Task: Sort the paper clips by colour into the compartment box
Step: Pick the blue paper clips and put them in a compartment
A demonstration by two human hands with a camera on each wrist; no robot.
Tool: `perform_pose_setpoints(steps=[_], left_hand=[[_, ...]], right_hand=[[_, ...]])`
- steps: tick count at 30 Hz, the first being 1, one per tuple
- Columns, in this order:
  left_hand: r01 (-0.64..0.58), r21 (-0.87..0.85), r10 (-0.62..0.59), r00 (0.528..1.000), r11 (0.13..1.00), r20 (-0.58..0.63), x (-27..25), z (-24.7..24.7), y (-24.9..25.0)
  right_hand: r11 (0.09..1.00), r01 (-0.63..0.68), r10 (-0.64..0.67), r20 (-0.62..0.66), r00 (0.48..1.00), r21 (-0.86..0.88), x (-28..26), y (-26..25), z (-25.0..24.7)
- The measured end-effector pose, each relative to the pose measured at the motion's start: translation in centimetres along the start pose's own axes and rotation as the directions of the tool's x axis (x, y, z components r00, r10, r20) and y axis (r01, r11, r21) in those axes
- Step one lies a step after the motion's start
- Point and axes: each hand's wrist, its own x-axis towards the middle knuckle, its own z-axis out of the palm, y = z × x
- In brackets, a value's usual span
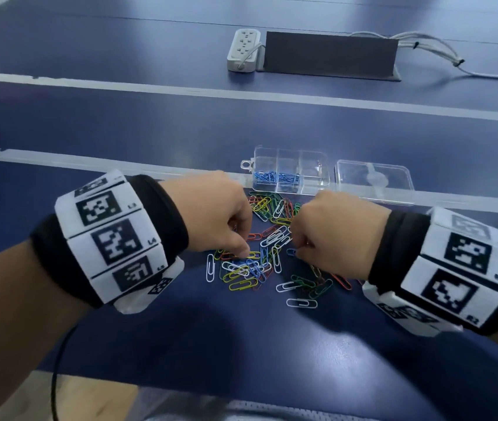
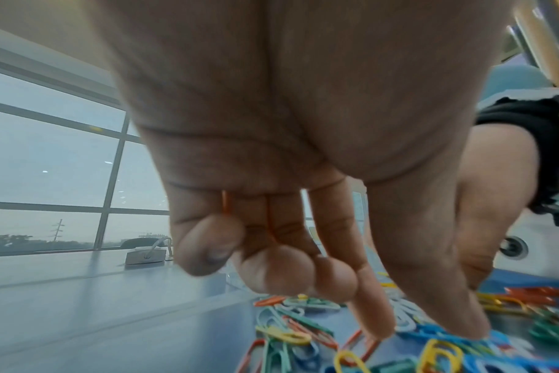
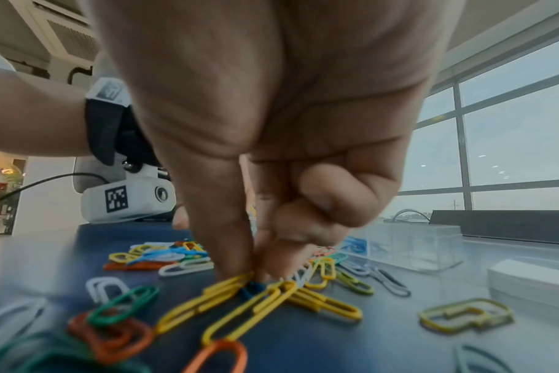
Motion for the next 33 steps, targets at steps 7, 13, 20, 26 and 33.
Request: perform_pose_setpoints(steps=[7,13,20,26,33], left_hand=[[0.008,0.069,-0.008,1.000,0.998,-0.011,-0.2,1.2,0.5],[0.001,0.068,0.004,0.997,0.998,-0.078,-0.9,0.9,-0.3],[0.032,0.000,-0.031,0.990,1.000,-0.140,-1.6,1.3,-1.8],[0.062,-0.065,-0.072,0.984,0.996,-0.162,-1.8,1.3,-2.2],[0.043,-0.136,-0.064,0.986,0.990,-0.157,-2.0,1.5,-2.9]], right_hand=[[0.999,-0.048,0.048,0.016,0.999,0.003,0.2,-0.4,0.3],[0.998,-0.012,0.011,0.012,1.000,0.064,0.0,-0.3,0.3],[0.984,0.130,-0.109,-0.162,0.981,0.125,0.8,-0.5,-0.3],[0.958,0.268,-0.258,-0.098,0.961,0.098,1.2,-1.3,-0.3],[0.952,0.303,-0.303,-0.016,0.953,0.048,1.6,-1.4,-0.1]])
